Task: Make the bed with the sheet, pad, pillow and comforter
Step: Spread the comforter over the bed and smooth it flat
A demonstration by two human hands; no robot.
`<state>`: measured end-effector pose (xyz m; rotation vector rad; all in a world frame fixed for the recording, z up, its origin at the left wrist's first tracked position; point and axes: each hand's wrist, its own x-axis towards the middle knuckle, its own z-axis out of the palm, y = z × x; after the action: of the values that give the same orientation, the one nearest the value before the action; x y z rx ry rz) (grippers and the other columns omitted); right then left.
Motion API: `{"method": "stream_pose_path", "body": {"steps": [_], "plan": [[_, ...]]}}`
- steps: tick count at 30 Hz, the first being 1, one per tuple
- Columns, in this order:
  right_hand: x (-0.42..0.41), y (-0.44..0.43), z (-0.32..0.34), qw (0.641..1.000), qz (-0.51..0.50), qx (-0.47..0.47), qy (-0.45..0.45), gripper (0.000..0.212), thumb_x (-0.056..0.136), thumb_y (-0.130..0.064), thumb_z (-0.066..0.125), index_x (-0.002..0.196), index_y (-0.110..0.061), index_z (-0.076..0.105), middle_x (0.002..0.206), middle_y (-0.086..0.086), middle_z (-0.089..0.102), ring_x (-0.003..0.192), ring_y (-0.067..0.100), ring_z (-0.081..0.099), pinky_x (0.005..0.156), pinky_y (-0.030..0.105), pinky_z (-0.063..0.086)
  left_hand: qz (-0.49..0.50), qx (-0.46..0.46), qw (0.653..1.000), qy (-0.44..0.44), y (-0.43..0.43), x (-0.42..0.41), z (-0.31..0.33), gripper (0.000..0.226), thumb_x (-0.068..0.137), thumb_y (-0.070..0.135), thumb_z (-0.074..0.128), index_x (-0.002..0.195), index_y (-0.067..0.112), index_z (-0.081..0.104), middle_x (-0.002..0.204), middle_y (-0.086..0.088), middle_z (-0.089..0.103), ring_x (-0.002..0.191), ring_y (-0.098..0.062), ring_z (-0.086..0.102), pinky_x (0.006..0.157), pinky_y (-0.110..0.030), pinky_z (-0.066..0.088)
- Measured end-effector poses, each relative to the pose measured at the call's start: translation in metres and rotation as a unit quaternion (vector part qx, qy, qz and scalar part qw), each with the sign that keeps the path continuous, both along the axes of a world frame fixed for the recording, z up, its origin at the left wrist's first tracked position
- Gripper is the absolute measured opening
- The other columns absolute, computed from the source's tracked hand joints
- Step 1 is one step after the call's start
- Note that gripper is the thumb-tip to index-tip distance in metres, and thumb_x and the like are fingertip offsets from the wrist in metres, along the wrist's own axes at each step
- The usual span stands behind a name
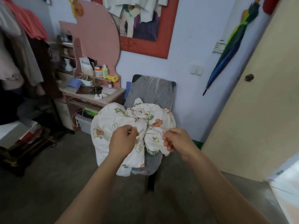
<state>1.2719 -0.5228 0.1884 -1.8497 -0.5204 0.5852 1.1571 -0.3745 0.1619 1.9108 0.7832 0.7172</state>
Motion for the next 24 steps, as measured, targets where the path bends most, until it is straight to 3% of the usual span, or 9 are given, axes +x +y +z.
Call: {"method": "stream_pose_path", "body": {"steps": [11, 19, 22, 23, 24], "plan": [[0.170, 0.189, -0.033, 0.998, 0.000, -0.023, 0.050, 0.021, 0.091, -0.013, 0.053, 0.073, -0.006, 0.061, 0.058, 0.006, 0.059, 0.043, 0.013, 0.048, 0.045, 0.022, 0.037, 0.040, -0.015, 0.996, 0.079, 0.187, 0.153, -0.018, 0.029, 0.092, 0.027, 0.048, 0.073, 0.018, 0.067, 0.057, 0.003, 0.060, 0.055, -0.019, 0.056, 0.056, -0.028, 0.043], [0.335, 0.328, -0.116, 0.993, 0.009, -0.086, 0.079, 0.024, 0.087, -0.011, 0.056, 0.064, -0.007, 0.058, 0.059, 0.010, 0.055, 0.044, 0.015, 0.045, 0.046, 0.024, 0.035, 0.058, -0.066, 0.986, 0.144, 0.300, 0.299, -0.094, 0.028, 0.092, 0.024, 0.047, 0.071, 0.017, 0.065, 0.065, -0.003, 0.065, 0.063, -0.022, 0.060, 0.066, -0.034, 0.052], [0.397, 0.379, -0.155, 0.991, 0.022, -0.126, 0.038, 0.018, 0.085, -0.019, 0.059, 0.070, -0.009, 0.057, 0.073, 0.010, 0.057, 0.066, 0.021, 0.054, 0.063, 0.032, 0.043, 0.078, -0.092, 0.977, 0.176, 0.344, 0.354, -0.135, 0.027, 0.092, 0.023, 0.048, 0.077, 0.009, 0.065, 0.074, -0.008, 0.067, 0.073, -0.028, 0.063, 0.069, -0.038, 0.052], [0.416, 0.396, -0.170, 0.986, 0.031, -0.165, 0.007, 0.015, 0.085, -0.026, 0.062, 0.083, -0.011, 0.061, 0.087, 0.008, 0.061, 0.083, 0.022, 0.058, 0.077, 0.036, 0.046, 0.086, -0.097, 0.972, 0.197, 0.358, 0.373, -0.153, 0.025, 0.091, 0.023, 0.048, 0.081, 0.006, 0.064, 0.080, -0.010, 0.068, 0.080, -0.029, 0.064, 0.073, -0.038, 0.051], [0.432, 0.409, -0.185, 0.975, 0.039, -0.218, -0.023, 0.028, 0.084, -0.037, 0.065, 0.102, -0.015, 0.061, 0.107, 0.007, 0.060, 0.103, 0.024, 0.055, 0.092, 0.039, 0.043, 0.094, -0.099, 0.968, 0.212, 0.369, 0.387, -0.166, 0.023, 0.092, 0.024, 0.049, 0.089, 0.006, 0.064, 0.089, -0.011, 0.068, 0.088, -0.030, 0.063, 0.078, -0.038, 0.050]]}}
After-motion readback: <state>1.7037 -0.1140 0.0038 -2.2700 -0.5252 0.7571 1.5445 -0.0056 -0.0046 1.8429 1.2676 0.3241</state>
